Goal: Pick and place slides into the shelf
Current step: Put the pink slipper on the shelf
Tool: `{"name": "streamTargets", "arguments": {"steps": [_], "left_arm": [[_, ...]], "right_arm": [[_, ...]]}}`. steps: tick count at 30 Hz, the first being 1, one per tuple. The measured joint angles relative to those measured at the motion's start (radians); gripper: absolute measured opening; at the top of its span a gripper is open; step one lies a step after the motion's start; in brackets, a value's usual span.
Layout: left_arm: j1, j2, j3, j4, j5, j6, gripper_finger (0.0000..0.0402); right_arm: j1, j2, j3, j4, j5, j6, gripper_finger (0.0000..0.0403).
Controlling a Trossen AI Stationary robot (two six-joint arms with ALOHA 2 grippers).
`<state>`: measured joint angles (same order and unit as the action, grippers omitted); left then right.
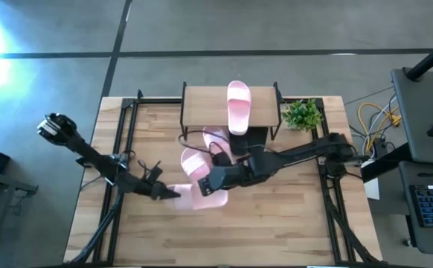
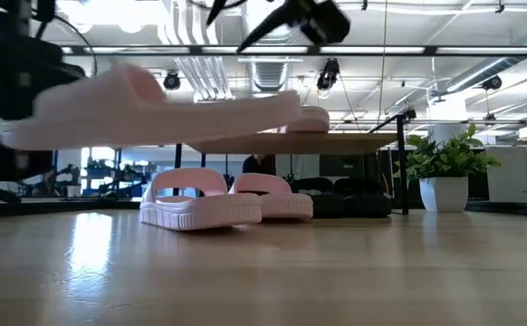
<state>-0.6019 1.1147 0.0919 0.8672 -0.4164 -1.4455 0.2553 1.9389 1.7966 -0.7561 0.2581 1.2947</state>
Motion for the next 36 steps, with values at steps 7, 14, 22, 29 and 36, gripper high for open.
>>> {"name": "streamTargets", "arguments": {"steps": [7,14,22,29,36], "left_arm": [[0.253,-0.116,-0.004,-0.074,0.173,0.1,0.0001],[0.555,-0.158,0.073,-0.171,0.475,0.236,0.0],[0.697,-0.134,0.281,-0.432,0.645,0.473,0.0],[0.772,-0.078,0.371,-0.471,0.726,0.544,0.0],[0.784,-0.052,0.381,-0.464,0.755,0.543,0.0]], "right_arm": [[-0.007,-0.09,-0.003,-0.008,0.056,-0.004,0.0171],[-0.06,-0.073,-0.008,-0.004,0.01,-0.04,0.0171],[-0.116,-0.073,-0.028,0.062,-0.054,-0.081,0.0171],[-0.127,-0.074,-0.035,0.062,-0.04,-0.083,0.0171],[-0.136,-0.074,-0.041,0.05,0.04,-0.088,0.0152]]}}
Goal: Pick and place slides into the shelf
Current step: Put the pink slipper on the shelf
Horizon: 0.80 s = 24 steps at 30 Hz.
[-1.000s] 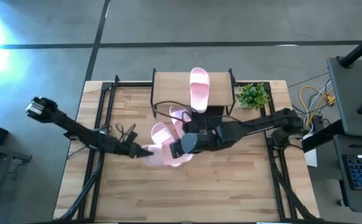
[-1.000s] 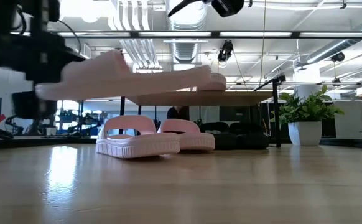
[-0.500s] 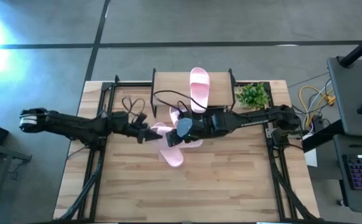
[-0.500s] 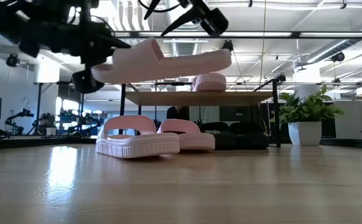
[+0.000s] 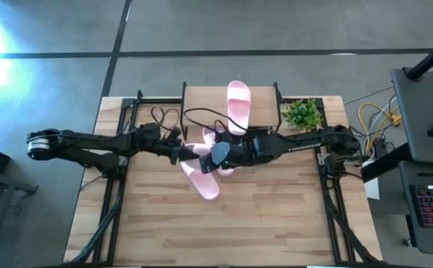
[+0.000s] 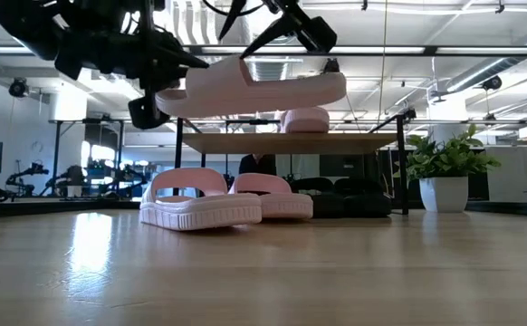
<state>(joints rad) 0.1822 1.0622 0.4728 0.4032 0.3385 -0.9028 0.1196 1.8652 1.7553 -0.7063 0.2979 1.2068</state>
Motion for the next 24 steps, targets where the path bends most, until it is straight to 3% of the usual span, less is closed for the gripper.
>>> {"name": "streamTargets", "arguments": {"steps": [12,16,19,24], "left_arm": [[0.008,-0.029,0.0,0.031,0.023,0.027,0.0],[0.01,-0.029,0.0,0.008,-0.006,0.05,0.0001],[0.013,-0.035,0.0,-0.027,-0.017,0.055,0.0017],[0.021,-0.063,0.0,-0.087,-0.033,0.046,0.0063]], "right_arm": [[-0.03,0.0,-0.024,0.07,0.026,-0.034,0.0117],[-0.041,0.0,-0.024,0.063,0.024,-0.05,0.007],[-0.045,0.0,-0.026,0.054,0.016,-0.063,0.002],[-0.046,0.002,-0.035,0.014,0.017,-0.058,0.0012]]}}
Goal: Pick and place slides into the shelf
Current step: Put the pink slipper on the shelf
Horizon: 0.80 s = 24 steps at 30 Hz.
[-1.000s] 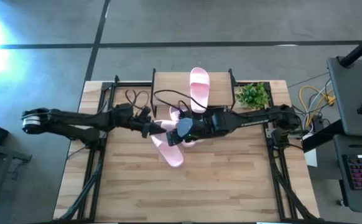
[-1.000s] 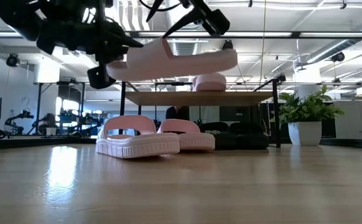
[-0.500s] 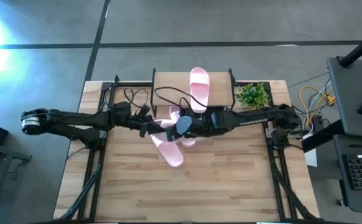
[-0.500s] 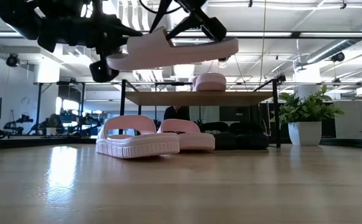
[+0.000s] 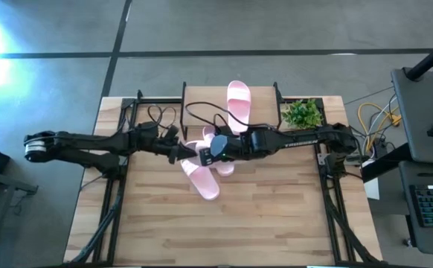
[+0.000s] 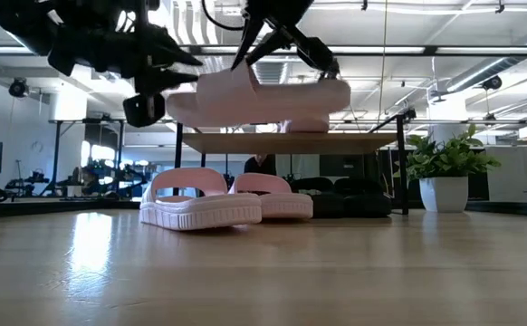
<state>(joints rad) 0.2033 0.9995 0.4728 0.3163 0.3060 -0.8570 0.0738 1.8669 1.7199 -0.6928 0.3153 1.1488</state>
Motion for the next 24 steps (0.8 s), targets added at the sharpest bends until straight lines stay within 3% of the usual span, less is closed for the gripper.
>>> {"name": "streamTargets", "arguments": {"steps": [4,9,14,18,24], "left_arm": [[-0.001,-0.078,0.001,-0.045,0.047,0.032,0.0096],[0.0,-0.257,0.0,-0.324,0.048,0.16,0.0121],[-0.001,-0.456,0.0,-0.586,0.011,0.14,0.0123],[-0.001,-0.555,-0.001,-0.797,-0.104,0.106,0.0123],[-0.001,-0.655,-0.005,-0.977,-0.236,0.077,0.0123]], "right_arm": [[0.0,0.0,-0.002,-0.014,0.0,0.003,0.001],[-0.007,-0.023,-0.004,-0.04,0.04,0.033,0.001],[-0.013,-0.073,-0.001,-0.026,0.244,0.179,0.001],[-0.049,-0.086,0.007,0.031,0.407,0.312,0.0018],[-0.138,-0.051,0.008,0.322,0.55,0.336,0.0026]]}}
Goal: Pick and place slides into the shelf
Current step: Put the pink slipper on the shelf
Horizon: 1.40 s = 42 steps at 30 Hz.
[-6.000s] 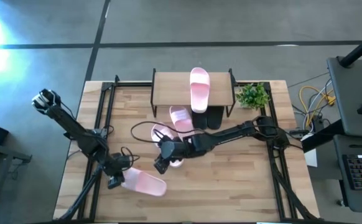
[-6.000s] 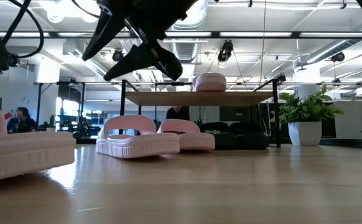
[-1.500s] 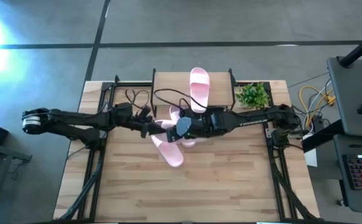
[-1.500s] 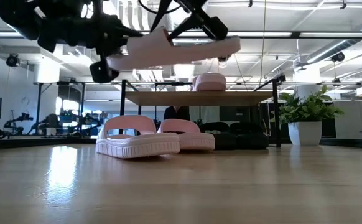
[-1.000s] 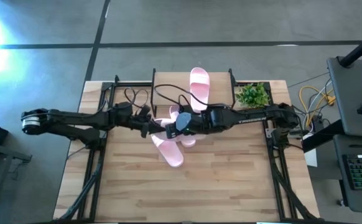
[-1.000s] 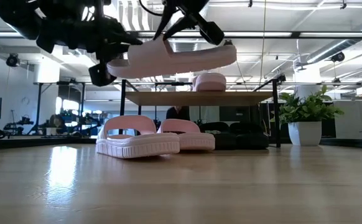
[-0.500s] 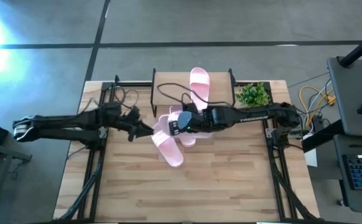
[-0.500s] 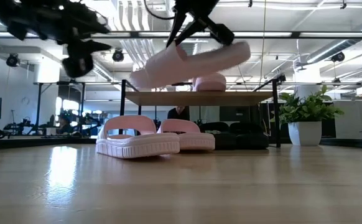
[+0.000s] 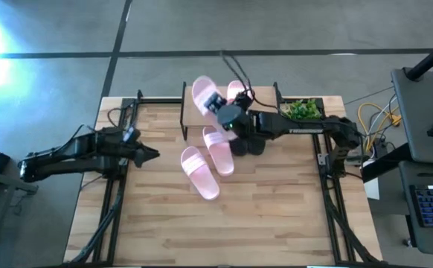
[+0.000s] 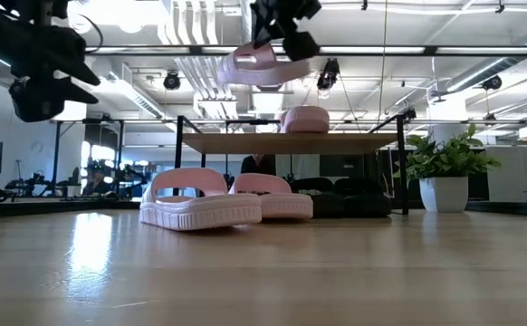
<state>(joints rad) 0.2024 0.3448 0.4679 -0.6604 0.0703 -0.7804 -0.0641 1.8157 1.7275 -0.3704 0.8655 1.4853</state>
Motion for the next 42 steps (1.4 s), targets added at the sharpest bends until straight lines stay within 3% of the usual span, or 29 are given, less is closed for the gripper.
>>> {"name": "streamTargets", "arguments": {"steps": [3,8,16,19,27,32,42], "left_arm": [[0.0,-0.036,0.0,-0.003,-0.001,-0.014,0.0123],[0.0,-0.082,0.0,-0.012,-0.002,-0.05,0.0123],[0.0,-0.09,0.0,-0.047,-0.003,-0.077,0.0123],[0.0,-0.084,0.0,-0.057,-0.003,-0.077,0.0123],[0.0,-0.091,-0.001,-0.082,-0.001,-0.072,0.0123],[0.0,-0.093,-0.001,-0.069,-0.001,-0.035,0.0123],[0.0,-0.092,-0.001,-0.047,0.002,-0.029,0.0123]], "right_arm": [[-0.058,0.039,0.0,0.093,0.084,0.031,0.0026],[-0.134,0.126,0.0,0.157,0.062,0.246,0.0026],[-0.132,0.291,0.093,0.165,0.081,0.526,0.0027],[-0.13,0.333,0.162,0.138,0.088,0.513,0.0028],[-0.14,0.348,0.3,-0.226,0.133,0.453,0.0029],[-0.148,0.347,0.3,-0.243,0.093,0.444,0.0034],[-0.149,0.345,0.302,-0.255,0.025,0.409,0.0134]]}}
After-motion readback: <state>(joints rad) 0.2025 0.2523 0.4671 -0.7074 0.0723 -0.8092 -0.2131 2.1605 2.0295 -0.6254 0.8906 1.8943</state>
